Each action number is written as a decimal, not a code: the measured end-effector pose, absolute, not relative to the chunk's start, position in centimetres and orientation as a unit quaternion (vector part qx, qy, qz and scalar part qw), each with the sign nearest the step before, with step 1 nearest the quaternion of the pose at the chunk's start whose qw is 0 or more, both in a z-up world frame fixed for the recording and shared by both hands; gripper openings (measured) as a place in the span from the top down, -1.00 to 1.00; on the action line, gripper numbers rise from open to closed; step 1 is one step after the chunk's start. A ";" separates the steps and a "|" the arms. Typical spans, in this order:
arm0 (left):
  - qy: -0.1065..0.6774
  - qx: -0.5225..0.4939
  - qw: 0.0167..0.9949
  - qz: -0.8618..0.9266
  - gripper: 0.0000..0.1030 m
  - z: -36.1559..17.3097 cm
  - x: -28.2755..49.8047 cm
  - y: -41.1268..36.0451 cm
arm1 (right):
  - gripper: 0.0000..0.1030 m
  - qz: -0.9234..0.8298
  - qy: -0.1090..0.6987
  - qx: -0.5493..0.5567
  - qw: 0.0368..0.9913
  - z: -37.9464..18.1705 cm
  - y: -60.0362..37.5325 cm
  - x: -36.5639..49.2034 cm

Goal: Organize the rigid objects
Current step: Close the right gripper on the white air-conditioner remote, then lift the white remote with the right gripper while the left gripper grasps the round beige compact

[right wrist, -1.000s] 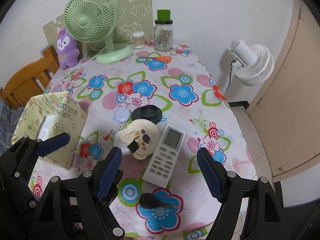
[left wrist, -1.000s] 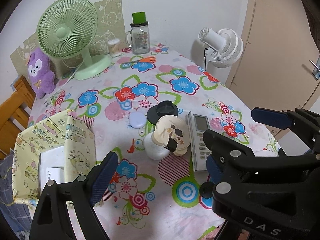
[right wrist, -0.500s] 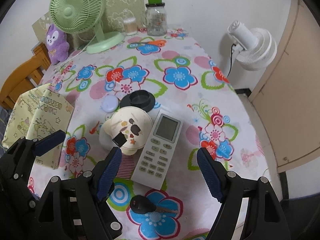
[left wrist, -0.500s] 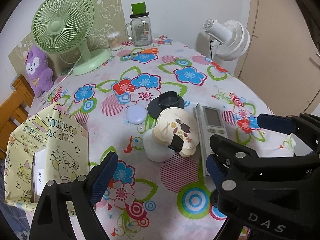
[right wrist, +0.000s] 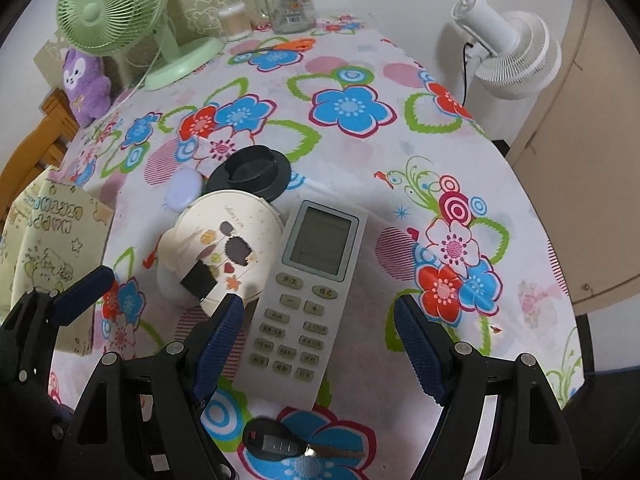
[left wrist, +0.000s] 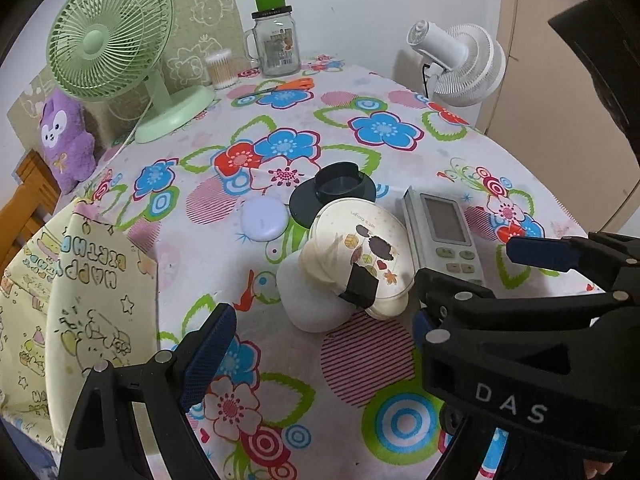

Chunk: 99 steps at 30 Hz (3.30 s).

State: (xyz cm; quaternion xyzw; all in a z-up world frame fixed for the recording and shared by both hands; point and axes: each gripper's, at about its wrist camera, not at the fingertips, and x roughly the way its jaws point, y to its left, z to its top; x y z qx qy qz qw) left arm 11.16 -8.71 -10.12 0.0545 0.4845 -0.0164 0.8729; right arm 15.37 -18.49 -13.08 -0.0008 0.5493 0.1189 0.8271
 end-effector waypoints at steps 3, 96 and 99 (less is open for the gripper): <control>0.487 0.057 0.872 -0.017 -0.77 -10.7 11.6 -8.8 | -0.56 0.111 0.555 0.005 0.824 -13.7 -18.5 15.8; 0.478 0.058 0.875 -0.050 -0.47 -10.2 11.6 -11.5 | 0.07 0.095 0.505 -0.033 0.857 -11.4 -20.4 13.7; 0.476 0.058 0.876 -0.051 -0.47 -9.9 11.2 -11.5 | 0.07 0.095 0.502 -0.036 0.859 -11.0 -20.3 13.3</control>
